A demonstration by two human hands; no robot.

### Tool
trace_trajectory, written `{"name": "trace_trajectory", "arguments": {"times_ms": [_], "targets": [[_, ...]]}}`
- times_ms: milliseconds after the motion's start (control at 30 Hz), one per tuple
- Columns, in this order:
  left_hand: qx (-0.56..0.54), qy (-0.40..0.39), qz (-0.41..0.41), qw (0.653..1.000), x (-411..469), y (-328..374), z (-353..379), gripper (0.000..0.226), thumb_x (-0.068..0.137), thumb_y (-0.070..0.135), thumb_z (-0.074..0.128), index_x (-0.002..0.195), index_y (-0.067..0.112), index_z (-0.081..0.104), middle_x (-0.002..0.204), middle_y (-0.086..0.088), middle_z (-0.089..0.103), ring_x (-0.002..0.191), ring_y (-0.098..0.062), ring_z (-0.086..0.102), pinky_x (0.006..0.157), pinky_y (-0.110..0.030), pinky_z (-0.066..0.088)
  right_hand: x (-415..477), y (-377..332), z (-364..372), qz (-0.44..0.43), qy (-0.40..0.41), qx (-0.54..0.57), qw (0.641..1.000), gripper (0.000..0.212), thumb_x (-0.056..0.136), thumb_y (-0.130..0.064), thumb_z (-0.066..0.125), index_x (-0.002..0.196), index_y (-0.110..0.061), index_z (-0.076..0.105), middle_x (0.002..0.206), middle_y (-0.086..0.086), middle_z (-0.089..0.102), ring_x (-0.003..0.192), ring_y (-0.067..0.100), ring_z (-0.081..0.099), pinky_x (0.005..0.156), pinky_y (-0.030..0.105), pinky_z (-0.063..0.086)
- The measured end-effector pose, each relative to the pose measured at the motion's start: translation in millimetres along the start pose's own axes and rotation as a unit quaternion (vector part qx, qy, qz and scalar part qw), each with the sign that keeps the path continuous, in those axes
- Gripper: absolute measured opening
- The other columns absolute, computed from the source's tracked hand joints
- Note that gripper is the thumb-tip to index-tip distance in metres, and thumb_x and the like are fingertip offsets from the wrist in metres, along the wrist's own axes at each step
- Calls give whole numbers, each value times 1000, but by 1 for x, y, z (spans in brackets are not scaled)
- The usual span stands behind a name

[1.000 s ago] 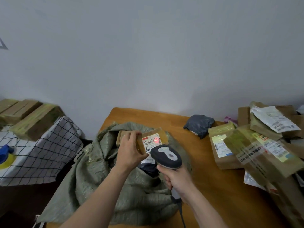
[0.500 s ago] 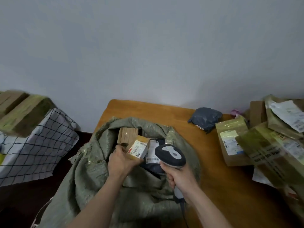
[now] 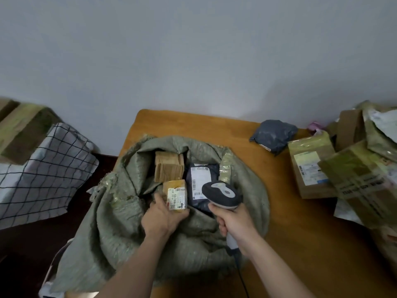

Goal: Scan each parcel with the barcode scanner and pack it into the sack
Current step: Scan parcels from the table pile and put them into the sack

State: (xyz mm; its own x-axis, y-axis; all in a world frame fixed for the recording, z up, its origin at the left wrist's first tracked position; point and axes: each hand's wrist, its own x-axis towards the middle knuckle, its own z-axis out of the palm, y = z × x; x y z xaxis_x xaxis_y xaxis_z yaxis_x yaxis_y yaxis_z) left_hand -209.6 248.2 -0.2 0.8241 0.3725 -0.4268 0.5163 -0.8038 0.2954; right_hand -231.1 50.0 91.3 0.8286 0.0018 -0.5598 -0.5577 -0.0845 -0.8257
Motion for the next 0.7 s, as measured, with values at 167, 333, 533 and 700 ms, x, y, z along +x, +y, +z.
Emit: {"name": "trace_trajectory", "arguments": {"times_ms": [167, 333, 533, 700], "targets": [[-64, -18, 7, 998, 8, 6, 6, 114, 51, 89, 76, 134, 20, 37, 132, -13, 60, 116, -32, 65, 89, -41, 56, -8, 9, -8, 3, 1, 8, 1000, 24, 93, -24, 75, 79, -8, 65, 57, 6, 46, 49, 17, 40, 50, 30, 36], [-31, -7, 4, 999, 15, 22, 7, 120, 51, 93, 72, 139, 18, 38, 138, -17, 55, 126, -37, 56, 98, -48, 53, -13, 10, -34, 6, 54, 39, 998, 29, 92, -24, 76, 71, -10, 61, 56, 6, 49, 47, 17, 43, 49, 29, 38], [-93, 163, 153, 970, 4, 88, 4, 76, 81, 63, 75, 133, 12, 51, 128, -19, 57, 116, -38, 52, 96, -51, 46, -4, 0, -92, -3, 139, 84, 987, 32, 90, -24, 78, 68, -12, 59, 57, 7, 50, 50, 19, 46, 53, 32, 39], [-130, 120, 332, 927, 1, 198, 14, 54, 89, 56, 69, 126, 19, 55, 118, -3, 62, 109, -26, 56, 92, -43, 50, 24, -14, -147, -20, 196, 98, 976, 35, 91, -24, 77, 69, -8, 56, 58, 11, 47, 49, 21, 45, 52, 33, 38]]}}
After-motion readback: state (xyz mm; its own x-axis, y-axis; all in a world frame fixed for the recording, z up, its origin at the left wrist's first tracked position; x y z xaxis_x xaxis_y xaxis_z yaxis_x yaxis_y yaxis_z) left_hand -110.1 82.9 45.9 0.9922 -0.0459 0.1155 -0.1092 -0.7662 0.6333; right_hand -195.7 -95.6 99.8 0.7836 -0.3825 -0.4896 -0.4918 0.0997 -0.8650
